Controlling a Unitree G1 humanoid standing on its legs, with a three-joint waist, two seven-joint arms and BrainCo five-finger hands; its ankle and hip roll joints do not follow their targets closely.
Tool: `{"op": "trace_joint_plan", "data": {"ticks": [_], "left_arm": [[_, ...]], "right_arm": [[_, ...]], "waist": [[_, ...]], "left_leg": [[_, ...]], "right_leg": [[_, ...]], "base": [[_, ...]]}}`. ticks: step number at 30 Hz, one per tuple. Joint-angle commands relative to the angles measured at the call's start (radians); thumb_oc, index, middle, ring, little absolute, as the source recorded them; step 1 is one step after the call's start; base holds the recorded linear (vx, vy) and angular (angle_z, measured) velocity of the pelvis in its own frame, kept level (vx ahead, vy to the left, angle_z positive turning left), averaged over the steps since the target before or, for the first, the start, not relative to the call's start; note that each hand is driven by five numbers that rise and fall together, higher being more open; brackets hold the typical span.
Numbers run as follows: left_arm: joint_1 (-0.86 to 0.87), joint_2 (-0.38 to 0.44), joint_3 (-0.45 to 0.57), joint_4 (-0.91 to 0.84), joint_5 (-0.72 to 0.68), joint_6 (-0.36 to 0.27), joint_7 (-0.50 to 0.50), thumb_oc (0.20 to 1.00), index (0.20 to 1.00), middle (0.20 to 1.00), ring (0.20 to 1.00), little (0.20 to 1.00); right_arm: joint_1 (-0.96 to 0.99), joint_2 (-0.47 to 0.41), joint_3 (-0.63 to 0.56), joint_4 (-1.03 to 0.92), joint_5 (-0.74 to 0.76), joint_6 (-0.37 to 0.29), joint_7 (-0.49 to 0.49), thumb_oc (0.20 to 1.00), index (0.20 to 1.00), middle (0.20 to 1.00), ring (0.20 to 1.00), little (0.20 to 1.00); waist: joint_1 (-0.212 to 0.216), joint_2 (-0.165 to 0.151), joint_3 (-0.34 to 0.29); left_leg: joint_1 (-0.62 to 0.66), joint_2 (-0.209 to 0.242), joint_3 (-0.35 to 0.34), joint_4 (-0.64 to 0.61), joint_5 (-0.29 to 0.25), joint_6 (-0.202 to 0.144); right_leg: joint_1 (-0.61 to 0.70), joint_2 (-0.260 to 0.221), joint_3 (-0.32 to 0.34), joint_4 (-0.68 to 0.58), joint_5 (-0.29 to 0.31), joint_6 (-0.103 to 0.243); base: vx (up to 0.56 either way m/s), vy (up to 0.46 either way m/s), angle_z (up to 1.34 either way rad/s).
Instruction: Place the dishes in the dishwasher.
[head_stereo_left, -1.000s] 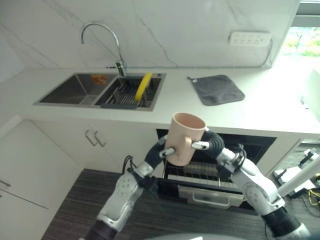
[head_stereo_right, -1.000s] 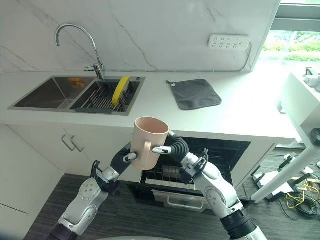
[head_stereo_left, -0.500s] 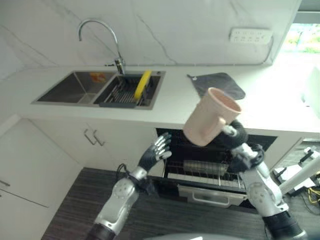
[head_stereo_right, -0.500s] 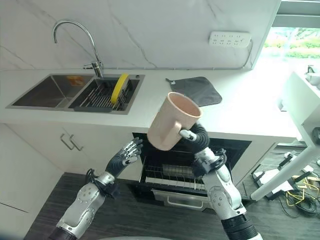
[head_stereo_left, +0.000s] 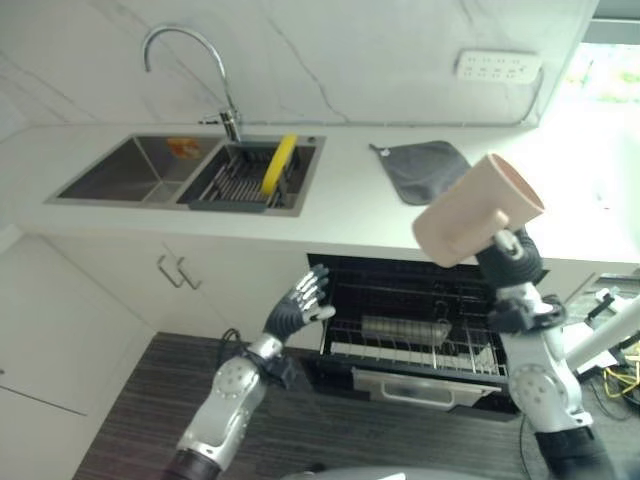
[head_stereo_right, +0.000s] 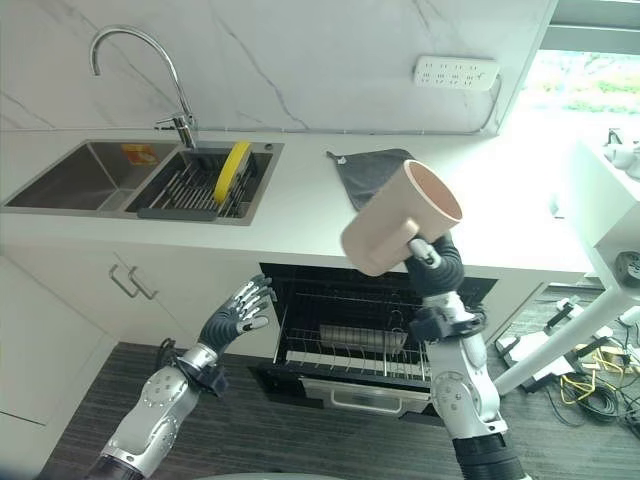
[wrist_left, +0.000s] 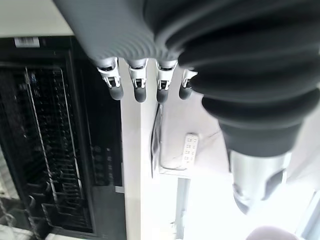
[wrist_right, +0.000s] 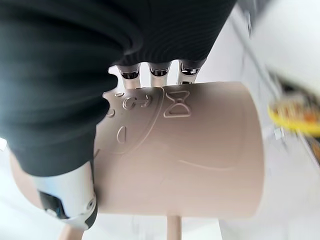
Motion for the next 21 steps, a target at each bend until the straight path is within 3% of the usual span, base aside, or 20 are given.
{"op": "trace_joint_plan", "data": {"ticks": [1, 4, 5, 7, 10, 15, 21], "left_arm": [[-0.067, 0.048, 0.015, 0.011, 0.173, -0.075, -0.025, 1.0, 1.0, 1.0, 1.0, 1.0], [-0.097, 0.11, 0.001, 0.018, 0.32, -0.064, -0.077, 1.0, 1.0, 1.0, 1.0, 1.0], [-0.118, 0.143, -0.013, 0.014, 0.397, -0.02, -0.147, 1.0, 1.0, 1.0, 1.0, 1.0], [-0.144, 0.187, -0.031, -0.005, 0.425, 0.008, -0.202, 1.0, 1.0, 1.0, 1.0, 1.0], [-0.251, 0.325, -0.074, -0.076, 0.441, 0.051, -0.333, 1.0, 1.0, 1.0, 1.0, 1.0], [-0.375, 0.425, -0.112, -0.09, 0.454, 0.056, -0.393, 1.0, 1.0, 1.0, 1.0, 1.0], [-0.473, 0.461, -0.16, -0.075, 0.469, 0.057, -0.4, 1.0, 1.0, 1.0, 1.0, 1.0]], "right_arm": [[-0.047, -0.01, -0.043, -0.009, -0.045, -0.022, -0.01, 0.2, 0.2, 0.2, 0.2, 0.2], [-0.036, -0.035, -0.066, 0.049, -0.068, 0.016, 0.02, 0.2, 0.2, 0.2, 0.2, 0.2], [-0.039, -0.056, -0.069, 0.074, -0.126, 0.051, 0.029, 0.2, 0.2, 0.2, 0.2, 0.2], [-0.058, -0.093, -0.069, 0.102, -0.167, 0.066, 0.049, 0.2, 0.2, 0.2, 0.2, 0.2], [-0.156, -0.196, -0.063, 0.192, -0.143, 0.136, 0.051, 0.2, 0.2, 0.2, 0.2, 0.2], [-0.243, -0.277, -0.057, 0.295, -0.111, 0.184, 0.045, 0.2, 0.2, 0.2, 0.2, 0.2], [-0.319, -0.324, -0.047, 0.392, -0.121, 0.19, 0.06, 0.2, 0.2, 0.2, 0.2, 0.2]], "waist": [[-0.017, -0.003, 0.016], [-0.031, -0.002, 0.022], [-0.038, 0.002, 0.026], [-0.043, 0.006, 0.034], [-0.039, 0.016, 0.082], [-0.039, 0.023, 0.165], [-0.038, 0.034, 0.225]], "left_leg": [[0.074, 0.026, 0.083, 0.073, -0.099, 0.007], [0.071, 0.023, 0.089, 0.09, -0.108, 0.009], [0.07, 0.021, 0.093, 0.096, -0.112, 0.011], [0.063, 0.02, 0.096, 0.105, -0.116, 0.01], [0.005, 0.012, 0.081, 0.148, -0.12, 0.013], [-0.07, 0.011, 0.064, 0.214, -0.118, 0.017], [-0.126, 0.006, 0.045, 0.251, -0.114, 0.018]], "right_leg": [[-0.068, -0.016, -0.002, 0.063, 0.017, 0.014], [-0.075, -0.018, 0.014, 0.055, 0.028, 0.022], [-0.078, -0.019, 0.022, 0.046, 0.035, 0.028], [-0.086, -0.022, 0.028, 0.038, 0.044, 0.034], [-0.144, -0.035, 0.032, 0.088, 0.042, 0.044], [-0.216, -0.035, 0.03, 0.176, 0.02, 0.034], [-0.264, -0.033, 0.02, 0.244, -0.009, 0.017]], "base": [[0.11, -0.029, -0.16], [0.13, -0.043, -0.18], [0.14, -0.041, -0.07], [0.1, -0.033, -0.1], [-0.02, -0.039, -0.22], [-0.09, -0.051, 0.03], [-0.07, -0.017, 0.1]]}}
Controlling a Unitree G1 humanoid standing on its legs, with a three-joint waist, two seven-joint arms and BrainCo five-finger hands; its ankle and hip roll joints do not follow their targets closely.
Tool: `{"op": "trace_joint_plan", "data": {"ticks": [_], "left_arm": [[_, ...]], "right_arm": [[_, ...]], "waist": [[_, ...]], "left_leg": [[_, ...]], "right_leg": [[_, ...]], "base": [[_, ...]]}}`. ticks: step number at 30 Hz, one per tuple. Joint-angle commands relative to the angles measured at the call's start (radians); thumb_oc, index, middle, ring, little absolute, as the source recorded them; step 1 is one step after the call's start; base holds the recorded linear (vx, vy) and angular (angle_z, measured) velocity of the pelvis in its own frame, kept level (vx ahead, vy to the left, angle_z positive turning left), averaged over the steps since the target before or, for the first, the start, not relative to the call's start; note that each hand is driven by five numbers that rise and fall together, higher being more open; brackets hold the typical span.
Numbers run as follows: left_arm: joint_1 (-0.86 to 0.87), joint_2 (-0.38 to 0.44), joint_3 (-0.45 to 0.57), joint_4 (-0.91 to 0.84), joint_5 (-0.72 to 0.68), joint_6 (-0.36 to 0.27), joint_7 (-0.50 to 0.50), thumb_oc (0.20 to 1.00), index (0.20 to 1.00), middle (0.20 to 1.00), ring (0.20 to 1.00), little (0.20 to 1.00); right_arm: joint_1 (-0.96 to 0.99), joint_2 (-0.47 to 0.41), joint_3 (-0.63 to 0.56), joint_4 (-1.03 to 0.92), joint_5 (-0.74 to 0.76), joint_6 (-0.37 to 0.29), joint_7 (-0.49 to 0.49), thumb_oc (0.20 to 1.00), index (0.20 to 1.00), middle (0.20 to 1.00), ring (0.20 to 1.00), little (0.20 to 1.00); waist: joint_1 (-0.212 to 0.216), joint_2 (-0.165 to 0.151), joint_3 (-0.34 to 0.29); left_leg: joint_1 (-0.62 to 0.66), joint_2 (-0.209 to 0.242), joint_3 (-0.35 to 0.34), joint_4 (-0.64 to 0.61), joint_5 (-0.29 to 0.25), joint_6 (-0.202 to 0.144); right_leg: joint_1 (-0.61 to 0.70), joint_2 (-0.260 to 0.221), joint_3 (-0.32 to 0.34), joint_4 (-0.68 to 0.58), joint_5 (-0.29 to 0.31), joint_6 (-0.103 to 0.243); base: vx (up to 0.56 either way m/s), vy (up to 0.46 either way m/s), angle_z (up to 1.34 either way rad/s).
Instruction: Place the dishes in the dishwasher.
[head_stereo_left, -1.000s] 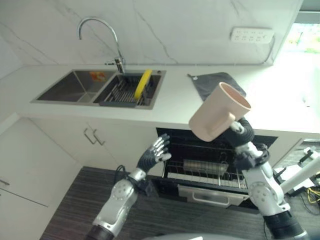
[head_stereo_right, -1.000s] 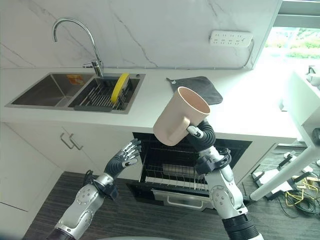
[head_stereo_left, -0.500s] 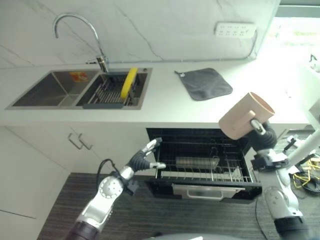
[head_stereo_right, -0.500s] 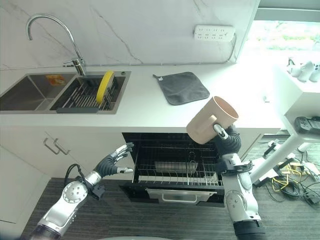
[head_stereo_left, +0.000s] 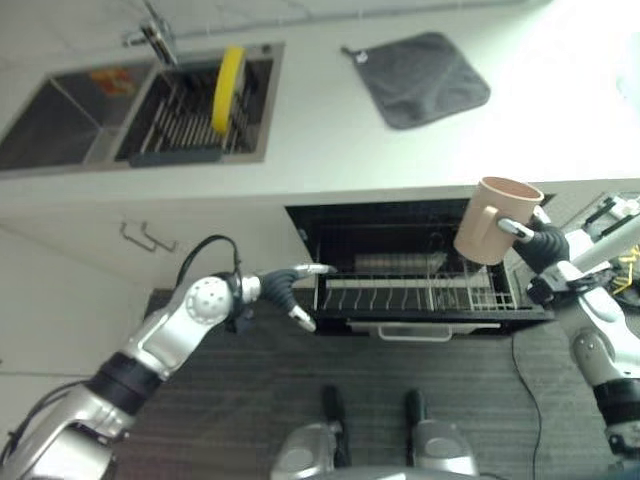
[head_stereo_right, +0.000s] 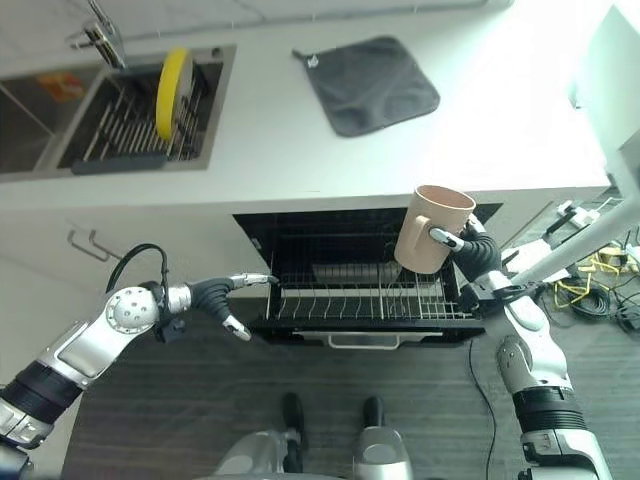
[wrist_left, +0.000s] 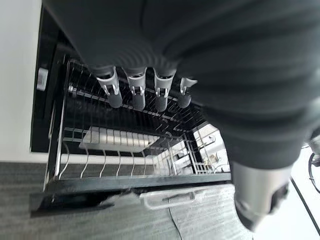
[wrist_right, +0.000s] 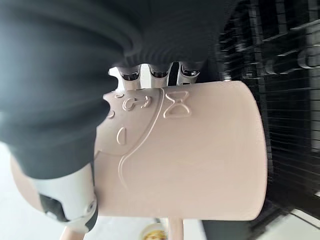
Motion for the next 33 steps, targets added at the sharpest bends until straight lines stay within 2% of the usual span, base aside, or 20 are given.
{"op": "trace_joint_plan", "data": {"ticks": [1, 4, 9, 10, 15, 18, 26, 33], "left_arm": [[-0.069, 0.01, -0.002, 0.001, 0.028, -0.023, 0.013, 1.0, 1.0, 1.0, 1.0, 1.0], [-0.206, 0.016, -0.062, 0.041, 0.043, -0.027, 0.083, 1.0, 1.0, 1.0, 1.0, 1.0], [-0.267, -0.002, -0.079, 0.063, 0.071, -0.042, 0.099, 1.0, 1.0, 1.0, 1.0, 1.0], [-0.29, -0.007, -0.085, 0.066, 0.085, -0.043, 0.08, 1.0, 1.0, 1.0, 1.0, 1.0], [-0.337, -0.013, -0.12, 0.061, 0.099, -0.056, 0.04, 1.0, 1.0, 1.0, 1.0, 1.0], [-0.388, -0.016, -0.159, 0.077, 0.091, -0.062, 0.034, 1.0, 1.0, 1.0, 1.0, 1.0], [-0.456, 0.024, -0.211, 0.065, 0.026, -0.052, 0.024, 1.0, 1.0, 1.0, 1.0, 1.0], [-0.477, 0.049, -0.234, 0.056, -0.006, -0.054, 0.015, 1.0, 1.0, 1.0, 1.0, 1.0]], "right_arm": [[-0.108, -0.045, -0.013, -0.014, 0.026, -0.038, 0.022, 0.2, 0.2, 0.2, 0.2, 0.2], [-0.236, -0.078, -0.002, 0.086, 0.031, -0.053, 0.017, 0.2, 0.2, 0.2, 0.2, 0.2], [-0.307, -0.069, 0.005, 0.132, -0.003, -0.04, 0.012, 0.2, 0.2, 0.2, 0.2, 0.2], [-0.332, -0.07, 0.009, 0.162, -0.027, -0.03, -0.002, 0.2, 0.2, 0.2, 0.2, 0.2], [-0.37, -0.078, 0.03, 0.274, -0.095, -0.012, -0.015, 0.2, 0.2, 0.2, 0.2, 0.2], [-0.446, -0.098, 0.039, 0.417, -0.068, -0.002, -0.065, 0.2, 0.2, 0.2, 0.2, 0.2], [-0.616, -0.18, 0.065, 0.604, -0.089, 0.022, -0.093, 0.2, 0.2, 0.2, 0.2, 0.2], [-0.695, -0.205, 0.106, 0.629, -0.117, 0.06, -0.135, 0.2, 0.2, 0.2, 0.2, 0.2]], "waist": [[0.011, -0.022, -0.021], [0.023, -0.023, 0.064], [0.031, -0.027, 0.11], [0.035, -0.03, 0.128], [0.046, -0.032, 0.128], [0.062, -0.037, 0.128], [0.087, -0.029, 0.128], [0.095, -0.023, 0.128]], "left_leg": [[-0.016, 0.002, 0.015, 0.189, -0.124, 0.014], [-0.14, -0.008, -0.007, 0.276, -0.132, 0.028], [-0.228, -0.017, -0.016, 0.357, -0.144, 0.041], [-0.274, -0.018, -0.014, 0.407, -0.16, 0.045], [-0.37, -0.01, -0.016, 0.459, -0.164, 0.051], [-0.428, -0.003, -0.014, 0.479, -0.166, 0.055], [-0.448, -0.003, -0.024, 0.471, -0.161, 0.054], [-0.452, -0.007, -0.028, 0.464, -0.159, 0.057]], "right_leg": [[-0.13, -0.029, -0.025, 0.181, -0.034, 0.004], [-0.253, -0.033, -0.042, 0.315, -0.067, -0.022], [-0.346, -0.042, -0.052, 0.421, -0.085, -0.034], [-0.393, -0.056, -0.06, 0.483, -0.101, -0.037], [-0.486, -0.068, -0.068, 0.545, -0.106, -0.042], [-0.548, -0.067, -0.063, 0.576, -0.106, -0.04], [-0.566, -0.066, -0.061, 0.569, -0.099, -0.039], [-0.573, -0.067, -0.059, 0.564, -0.094, -0.037]], "base": [[-0.2, -0.019, 0.08], [-0.35, -0.053, 0.25], [-0.17, -0.01, 0.14], [-0.13, 0.009, 0.07], [-0.11, 0.001, 0.06], [-0.08, -0.03, -0.04], [0.01, -0.001, 0.01], [0.05, 0.006, 0.03]]}}
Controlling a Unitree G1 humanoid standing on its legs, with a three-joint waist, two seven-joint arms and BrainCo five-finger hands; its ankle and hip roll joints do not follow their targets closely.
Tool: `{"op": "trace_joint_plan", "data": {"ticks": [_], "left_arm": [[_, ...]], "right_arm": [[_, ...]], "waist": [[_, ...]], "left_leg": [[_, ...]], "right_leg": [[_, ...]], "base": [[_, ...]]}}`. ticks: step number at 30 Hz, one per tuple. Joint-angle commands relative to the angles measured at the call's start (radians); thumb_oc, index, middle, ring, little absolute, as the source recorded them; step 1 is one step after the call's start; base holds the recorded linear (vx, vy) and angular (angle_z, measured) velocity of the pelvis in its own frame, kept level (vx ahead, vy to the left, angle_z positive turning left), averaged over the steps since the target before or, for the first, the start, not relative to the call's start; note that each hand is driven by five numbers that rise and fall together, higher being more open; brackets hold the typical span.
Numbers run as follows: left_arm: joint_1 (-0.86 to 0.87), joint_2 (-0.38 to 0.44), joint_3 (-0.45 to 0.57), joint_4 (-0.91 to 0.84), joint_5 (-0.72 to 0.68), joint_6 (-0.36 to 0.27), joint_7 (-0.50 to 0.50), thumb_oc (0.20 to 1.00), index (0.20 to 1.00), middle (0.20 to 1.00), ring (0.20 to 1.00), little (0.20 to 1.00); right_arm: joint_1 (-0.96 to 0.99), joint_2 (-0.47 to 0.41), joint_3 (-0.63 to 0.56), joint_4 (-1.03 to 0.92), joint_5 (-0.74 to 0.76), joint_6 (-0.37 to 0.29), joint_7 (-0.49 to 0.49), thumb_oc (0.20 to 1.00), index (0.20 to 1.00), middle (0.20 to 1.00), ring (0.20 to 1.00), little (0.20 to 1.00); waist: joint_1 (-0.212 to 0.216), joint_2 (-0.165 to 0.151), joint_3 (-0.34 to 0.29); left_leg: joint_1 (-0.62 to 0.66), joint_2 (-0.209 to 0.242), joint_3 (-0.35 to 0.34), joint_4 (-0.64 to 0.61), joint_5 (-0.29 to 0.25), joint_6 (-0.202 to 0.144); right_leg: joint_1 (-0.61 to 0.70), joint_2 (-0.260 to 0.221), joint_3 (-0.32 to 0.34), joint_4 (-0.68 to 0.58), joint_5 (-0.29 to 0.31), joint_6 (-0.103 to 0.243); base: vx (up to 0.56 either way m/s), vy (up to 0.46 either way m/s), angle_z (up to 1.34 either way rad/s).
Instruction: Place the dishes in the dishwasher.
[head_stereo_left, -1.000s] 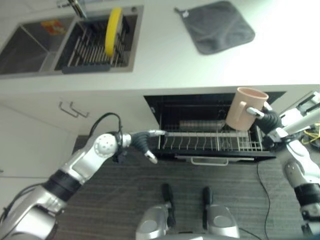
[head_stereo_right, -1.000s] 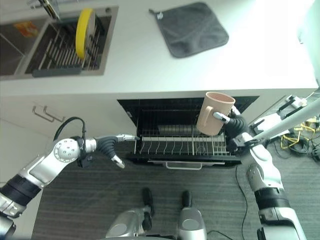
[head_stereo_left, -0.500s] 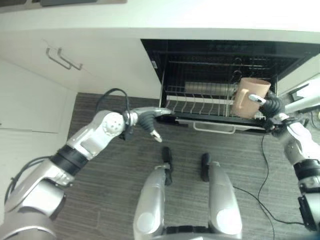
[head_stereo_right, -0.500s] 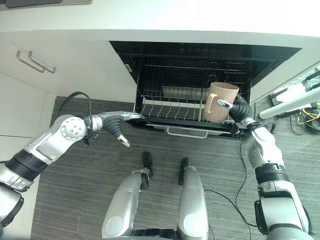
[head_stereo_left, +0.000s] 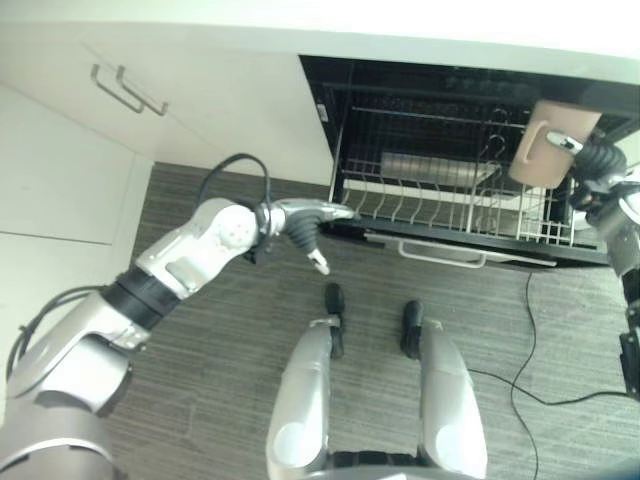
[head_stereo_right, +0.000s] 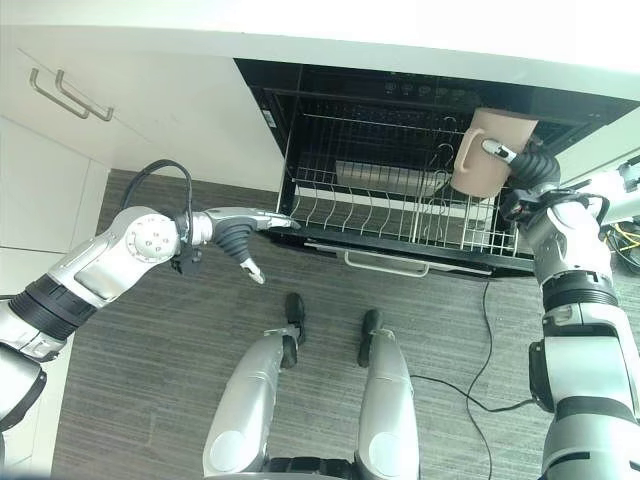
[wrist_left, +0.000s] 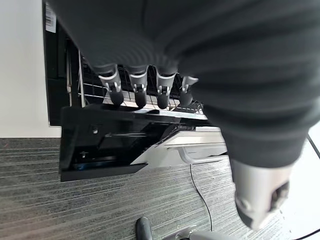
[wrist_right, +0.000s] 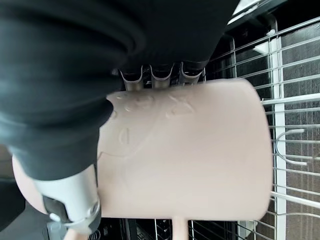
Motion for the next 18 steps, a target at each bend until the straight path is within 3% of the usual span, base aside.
{"op": "trace_joint_plan", "data": {"ticks": [1, 8, 10, 18], "left_arm": [[-0.001, 0.012, -0.002, -0.054, -0.05, -0.023, -0.017, 1.0, 1.0, 1.0, 1.0, 1.0], [-0.034, 0.025, -0.028, -0.047, -0.075, -0.025, -0.021, 1.0, 1.0, 1.0, 1.0, 1.0], [-0.047, 0.026, -0.038, -0.045, -0.085, -0.028, -0.024, 1.0, 1.0, 1.0, 1.0, 1.0], [-0.076, 0.038, -0.056, -0.057, -0.094, -0.029, -0.031, 1.0, 1.0, 1.0, 1.0, 1.0]], "right_arm": [[-0.066, -0.038, -0.001, -0.007, -0.03, -0.014, -0.033, 0.2, 0.2, 0.2, 0.2, 0.2], [-0.157, -0.057, 0.054, 0.043, -0.074, 0.073, -0.061, 0.2, 0.2, 0.2, 0.2, 0.2], [-0.176, -0.054, 0.074, 0.062, -0.084, 0.126, -0.067, 0.2, 0.2, 0.2, 0.2, 0.2], [-0.233, -0.059, 0.106, 0.129, -0.082, 0.169, -0.092, 0.2, 0.2, 0.2, 0.2, 0.2]], "waist": [[0.011, -0.007, -0.032], [0.019, -0.006, -0.032], [0.022, -0.008, -0.032], [0.03, 0.0, -0.032]], "left_leg": [[0.078, -0.007, 0.034, 0.041, -0.106, 0.029], [0.067, -0.011, 0.029, 0.052, -0.113, 0.032], [0.065, -0.009, 0.031, 0.057, -0.115, 0.033], [0.045, -0.011, 0.03, 0.042, -0.107, 0.034]], "right_leg": [[0.018, 0.019, -0.036, -0.057, 0.087, 0.02], [0.008, 0.021, -0.03, -0.049, 0.085, 0.018], [0.007, 0.019, -0.03, -0.046, 0.085, 0.017], [-0.01, 0.014, -0.031, -0.076, 0.104, 0.022]], "base": [[0.06, 0.011, -0.01], [0.06, 0.019, -0.02], [0.08, 0.001, 0.01], [0.05, -0.015, 0.01]]}}
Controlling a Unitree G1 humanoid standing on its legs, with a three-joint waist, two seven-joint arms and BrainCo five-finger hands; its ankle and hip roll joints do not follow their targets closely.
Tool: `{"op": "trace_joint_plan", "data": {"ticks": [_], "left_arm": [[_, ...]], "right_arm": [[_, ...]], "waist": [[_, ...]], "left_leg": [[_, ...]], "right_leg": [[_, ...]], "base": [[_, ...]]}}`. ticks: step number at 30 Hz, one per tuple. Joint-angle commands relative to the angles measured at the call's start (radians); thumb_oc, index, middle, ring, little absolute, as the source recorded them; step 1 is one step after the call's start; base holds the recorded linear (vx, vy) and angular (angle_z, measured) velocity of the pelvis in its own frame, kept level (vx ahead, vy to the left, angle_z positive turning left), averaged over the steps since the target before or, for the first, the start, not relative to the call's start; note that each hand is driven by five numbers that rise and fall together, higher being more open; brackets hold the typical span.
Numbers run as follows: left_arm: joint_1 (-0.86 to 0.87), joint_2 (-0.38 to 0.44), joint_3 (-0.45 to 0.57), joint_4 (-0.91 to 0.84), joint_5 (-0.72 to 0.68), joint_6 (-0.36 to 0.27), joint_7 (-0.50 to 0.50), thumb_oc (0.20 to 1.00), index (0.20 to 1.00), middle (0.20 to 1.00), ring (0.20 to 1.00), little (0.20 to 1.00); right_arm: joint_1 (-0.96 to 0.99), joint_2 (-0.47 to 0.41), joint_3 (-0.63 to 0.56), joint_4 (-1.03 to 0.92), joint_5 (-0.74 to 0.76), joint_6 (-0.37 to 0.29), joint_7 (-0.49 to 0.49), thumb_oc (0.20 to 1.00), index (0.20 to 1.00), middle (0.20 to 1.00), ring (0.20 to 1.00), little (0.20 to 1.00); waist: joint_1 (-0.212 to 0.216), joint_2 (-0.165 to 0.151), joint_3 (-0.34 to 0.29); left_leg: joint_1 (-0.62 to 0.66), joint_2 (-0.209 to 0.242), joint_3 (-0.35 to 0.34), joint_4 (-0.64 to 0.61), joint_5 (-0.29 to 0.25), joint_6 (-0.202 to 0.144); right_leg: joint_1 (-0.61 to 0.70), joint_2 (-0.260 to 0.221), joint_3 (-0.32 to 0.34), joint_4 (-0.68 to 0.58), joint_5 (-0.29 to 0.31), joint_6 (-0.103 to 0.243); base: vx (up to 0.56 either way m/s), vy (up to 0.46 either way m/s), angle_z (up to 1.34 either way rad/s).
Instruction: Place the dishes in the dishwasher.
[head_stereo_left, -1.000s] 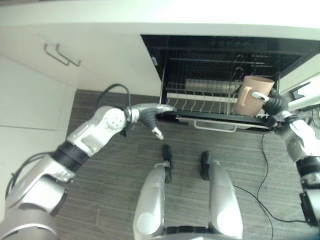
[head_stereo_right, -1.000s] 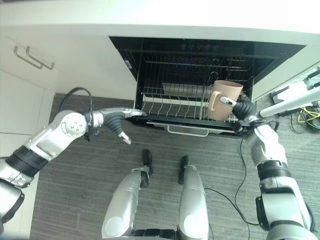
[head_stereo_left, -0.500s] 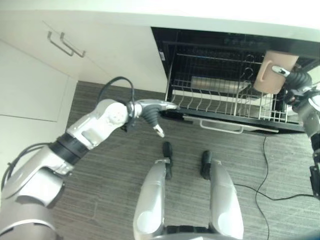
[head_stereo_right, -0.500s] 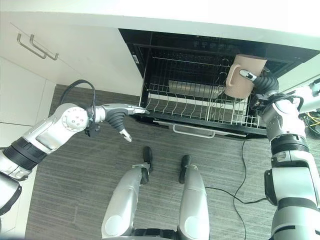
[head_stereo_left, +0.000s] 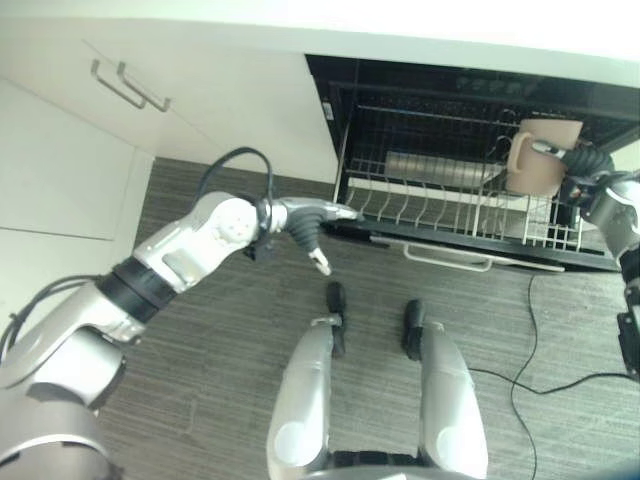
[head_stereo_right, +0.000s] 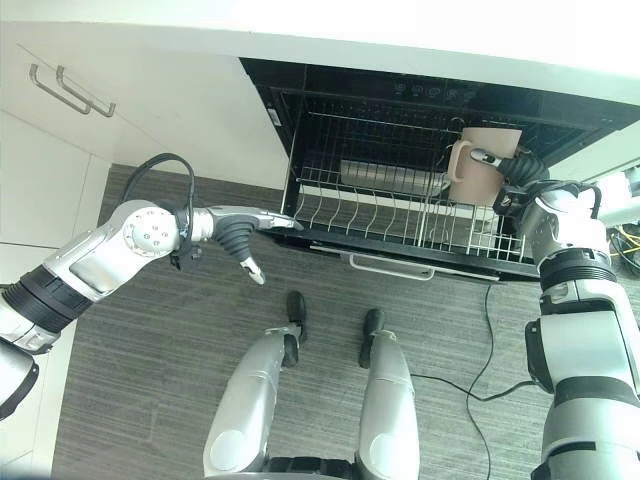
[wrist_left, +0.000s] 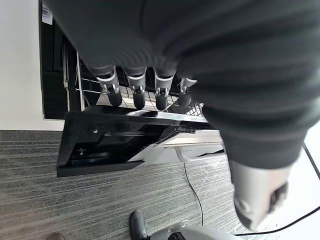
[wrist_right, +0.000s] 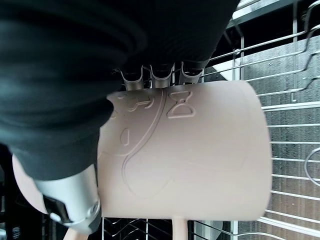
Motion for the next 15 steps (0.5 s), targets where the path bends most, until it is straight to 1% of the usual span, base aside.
{"op": "trace_joint_plan", "data": {"ticks": [1, 2, 7, 11, 15], "left_arm": [[-0.017, 0.021, 0.001, -0.055, -0.041, -0.033, -0.014, 1.0, 1.0, 1.0, 1.0, 1.0], [-0.026, 0.024, -0.003, -0.054, -0.046, -0.037, -0.015, 1.0, 1.0, 1.0, 1.0, 1.0], [-0.066, 0.03, -0.017, -0.044, -0.065, -0.04, 0.0, 1.0, 1.0, 1.0, 1.0, 1.0], [-0.075, 0.027, -0.009, -0.062, -0.07, -0.009, -0.005, 1.0, 1.0, 1.0, 1.0, 1.0], [-0.082, 0.023, -0.006, -0.061, -0.082, 0.001, -0.005, 1.0, 1.0, 1.0, 1.0, 1.0]], "right_arm": [[-0.118, -0.059, 0.024, 0.016, -0.012, 0.001, -0.021, 0.2, 0.2, 0.2, 0.2, 0.2], [-0.144, -0.055, 0.044, 0.039, -0.004, 0.011, -0.033, 0.2, 0.2, 0.2, 0.2, 0.2], [-0.189, -0.046, 0.079, 0.082, -0.003, 0.017, -0.04, 0.2, 0.2, 0.2, 0.2, 0.2], [-0.18, -0.037, 0.084, 0.098, -0.023, 0.009, -0.031, 0.2, 0.2, 0.2, 0.2, 0.2], [-0.194, -0.03, 0.092, 0.106, -0.017, 0.005, -0.018, 0.2, 0.2, 0.2, 0.2, 0.2]], "waist": [[0.013, 0.002, -0.032], [0.015, 0.006, -0.032], [0.014, 0.018, -0.032], [0.013, 0.029, -0.032], [0.014, 0.037, -0.032]], "left_leg": [[0.048, -0.009, 0.027, 0.04, -0.102, 0.025], [0.039, -0.013, 0.023, 0.038, -0.099, 0.024], [0.014, -0.019, 0.023, 0.033, -0.095, 0.023], [-0.002, -0.024, 0.02, 0.025, -0.086, 0.018], [-0.008, -0.025, 0.021, 0.012, -0.078, 0.013]], "right_leg": [[-0.015, 0.015, -0.03, -0.066, 0.104, 0.018], [-0.023, 0.016, -0.025, -0.076, 0.11, 0.019], [-0.046, 0.022, -0.014, -0.085, 0.113, 0.016], [-0.059, 0.019, -0.013, -0.101, 0.122, 0.017], [-0.065, 0.012, -0.017, -0.123, 0.133, 0.018]], "base": [[0.04, -0.017, 0.02], [0.04, -0.008, 0.01], [0.01, 0.0, 0.0], [0.0, 0.0, 0.0], [0.0, 0.0, 0.0]]}}
